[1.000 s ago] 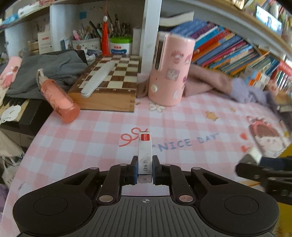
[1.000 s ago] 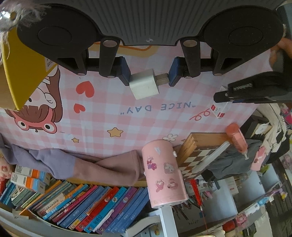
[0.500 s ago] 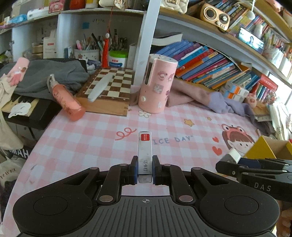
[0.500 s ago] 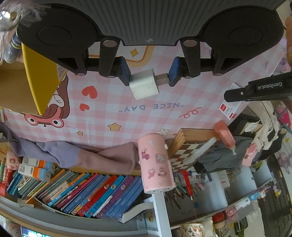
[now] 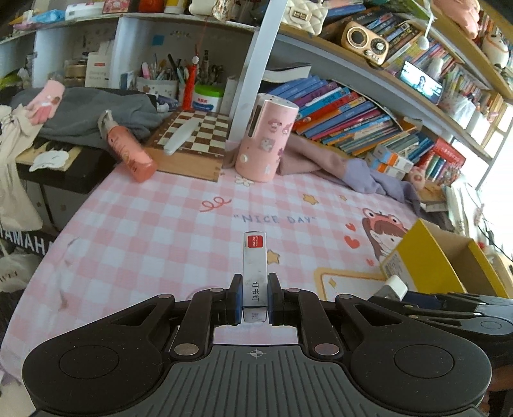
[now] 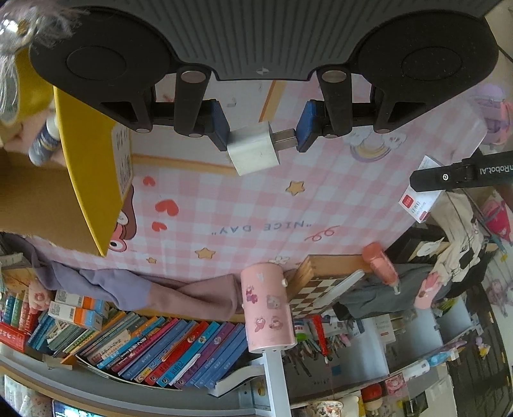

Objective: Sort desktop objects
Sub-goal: 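Carry the adapter and small box with both tools toward the yellow box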

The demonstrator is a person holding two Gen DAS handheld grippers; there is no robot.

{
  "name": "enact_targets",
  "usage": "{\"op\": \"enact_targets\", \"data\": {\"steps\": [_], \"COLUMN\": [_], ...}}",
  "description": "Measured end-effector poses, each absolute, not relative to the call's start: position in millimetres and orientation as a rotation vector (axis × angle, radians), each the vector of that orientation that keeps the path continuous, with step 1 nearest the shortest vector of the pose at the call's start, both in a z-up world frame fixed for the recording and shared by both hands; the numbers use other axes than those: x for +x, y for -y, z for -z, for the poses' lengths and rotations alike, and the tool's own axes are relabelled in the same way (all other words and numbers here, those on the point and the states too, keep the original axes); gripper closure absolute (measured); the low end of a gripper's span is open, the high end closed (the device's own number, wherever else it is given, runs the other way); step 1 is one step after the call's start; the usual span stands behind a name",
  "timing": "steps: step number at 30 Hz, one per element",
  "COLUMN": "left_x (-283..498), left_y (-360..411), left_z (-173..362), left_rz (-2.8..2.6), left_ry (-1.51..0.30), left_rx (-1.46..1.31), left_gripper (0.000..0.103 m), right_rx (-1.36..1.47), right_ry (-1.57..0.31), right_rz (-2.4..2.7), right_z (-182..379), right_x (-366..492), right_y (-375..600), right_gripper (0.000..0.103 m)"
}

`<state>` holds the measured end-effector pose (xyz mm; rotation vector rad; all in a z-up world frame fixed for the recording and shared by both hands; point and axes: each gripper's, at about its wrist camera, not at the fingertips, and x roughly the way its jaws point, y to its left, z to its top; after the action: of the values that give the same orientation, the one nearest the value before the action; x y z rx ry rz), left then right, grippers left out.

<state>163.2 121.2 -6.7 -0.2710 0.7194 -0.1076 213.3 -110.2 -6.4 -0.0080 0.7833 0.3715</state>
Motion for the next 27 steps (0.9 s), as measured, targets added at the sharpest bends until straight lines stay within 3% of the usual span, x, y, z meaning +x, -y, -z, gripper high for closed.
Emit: {"op": "enact_targets", "data": {"steps": [27], "left_x": [35], "left_y": [-121], "left_z": [18], "left_rz": [0.279], "left_ry": [-0.772], "left_rx": [-0.357], "left_gripper": [0.090], "right_rx": [0.035], "right_ry": [-0.838], "right_rz": [-0.278], "right_z": [9], "right_x": [53], "right_y": [106], "right_gripper": [0.061]}}
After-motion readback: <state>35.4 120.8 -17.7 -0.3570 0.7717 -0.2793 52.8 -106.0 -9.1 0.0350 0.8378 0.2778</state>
